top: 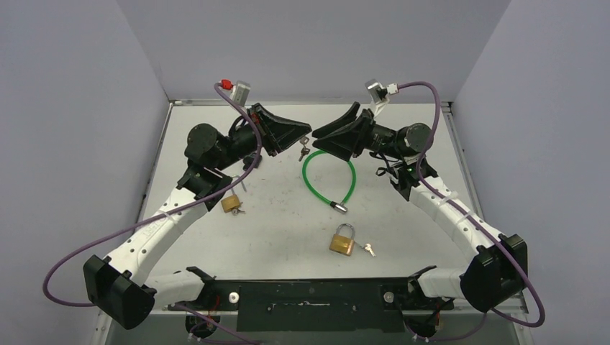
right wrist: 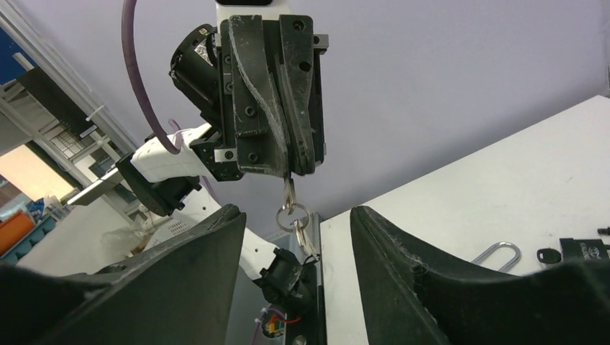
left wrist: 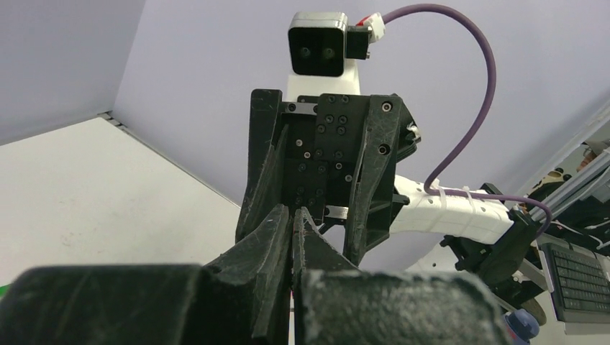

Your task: Unlock with the key

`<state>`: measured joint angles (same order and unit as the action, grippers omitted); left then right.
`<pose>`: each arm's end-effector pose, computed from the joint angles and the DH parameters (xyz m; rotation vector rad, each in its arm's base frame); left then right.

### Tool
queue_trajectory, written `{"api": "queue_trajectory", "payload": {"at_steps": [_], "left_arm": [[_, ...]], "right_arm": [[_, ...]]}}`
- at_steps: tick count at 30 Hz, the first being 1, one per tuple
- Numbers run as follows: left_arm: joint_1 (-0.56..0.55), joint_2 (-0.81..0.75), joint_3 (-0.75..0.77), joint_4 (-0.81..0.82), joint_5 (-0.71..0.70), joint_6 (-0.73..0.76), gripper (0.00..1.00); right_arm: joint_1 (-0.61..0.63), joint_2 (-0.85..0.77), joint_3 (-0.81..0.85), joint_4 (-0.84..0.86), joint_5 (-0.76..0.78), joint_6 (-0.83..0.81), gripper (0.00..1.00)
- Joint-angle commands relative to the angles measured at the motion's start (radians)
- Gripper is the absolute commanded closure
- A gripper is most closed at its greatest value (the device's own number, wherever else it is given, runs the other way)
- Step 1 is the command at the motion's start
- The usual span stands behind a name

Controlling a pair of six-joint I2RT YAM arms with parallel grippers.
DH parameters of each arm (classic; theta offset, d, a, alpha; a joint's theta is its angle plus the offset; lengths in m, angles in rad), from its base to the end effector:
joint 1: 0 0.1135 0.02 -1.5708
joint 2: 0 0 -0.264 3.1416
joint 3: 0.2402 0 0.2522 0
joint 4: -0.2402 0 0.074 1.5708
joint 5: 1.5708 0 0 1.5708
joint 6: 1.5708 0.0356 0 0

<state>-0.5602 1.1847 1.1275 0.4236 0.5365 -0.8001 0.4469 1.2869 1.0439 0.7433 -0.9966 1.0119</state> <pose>0.2159 -0.1569 0.4414 0.3627 1.3608 -1.4759 0.2397 0.1480 0.4110 -0.6825 1.3778 1.7329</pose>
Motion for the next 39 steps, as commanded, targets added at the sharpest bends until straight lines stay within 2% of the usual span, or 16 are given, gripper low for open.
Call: {"api": "queue_trajectory", "payload": {"at_steps": [1, 7, 20, 23, 27, 28, 29, 30, 31, 34, 36, 39], "left_arm": [[0.003, 0.013, 0.007, 0.095, 0.068, -0.021, 1.0], [0.002, 0.029, 0.004, 0.11, 0.087, -0.042, 1.0], [0.002, 0.044, 0.0, 0.162, 0.079, -0.076, 1.0], [0.002, 0.046, -0.001, 0.162, 0.08, -0.077, 1.0], [0.002, 0.041, -0.006, 0.154, 0.073, -0.082, 1.0], [0.002, 0.039, -0.007, 0.142, 0.058, -0.08, 1.0], [0.003, 0.035, -0.006, 0.126, 0.044, -0.076, 0.97], [0.003, 0.031, -0.006, 0.111, 0.03, -0.065, 0.79], [0.003, 0.024, -0.007, 0.096, 0.013, -0.056, 0.66], [0.005, -0.004, -0.003, 0.013, -0.074, -0.014, 0.39], [0.005, -0.025, 0.005, -0.074, -0.157, 0.029, 0.31], [0.004, -0.051, 0.03, -0.191, -0.225, 0.118, 0.26]], "right_arm": [[0.016, 0.02, 0.078, 0.01, -0.026, -0.013, 0.48], [0.022, 0.03, 0.102, -0.004, -0.025, -0.021, 0.61], [0.047, 0.054, 0.119, -0.087, -0.037, -0.079, 0.71], [0.05, 0.058, 0.123, -0.097, -0.031, -0.081, 0.78], [0.044, 0.056, 0.116, -0.097, 0.006, -0.075, 1.0], [0.042, 0.047, 0.105, -0.1, 0.031, -0.077, 1.0], [0.038, 0.042, 0.096, -0.101, 0.046, -0.08, 1.0], [0.034, 0.038, 0.089, -0.099, 0.055, -0.083, 1.0], [0.031, 0.031, 0.08, -0.099, 0.064, -0.087, 1.0], [0.012, 0.01, 0.057, -0.125, 0.095, -0.113, 1.0], [-0.006, -0.01, 0.034, -0.161, 0.116, -0.14, 1.0], [-0.032, -0.053, -0.002, -0.275, 0.184, -0.215, 1.0]]}}
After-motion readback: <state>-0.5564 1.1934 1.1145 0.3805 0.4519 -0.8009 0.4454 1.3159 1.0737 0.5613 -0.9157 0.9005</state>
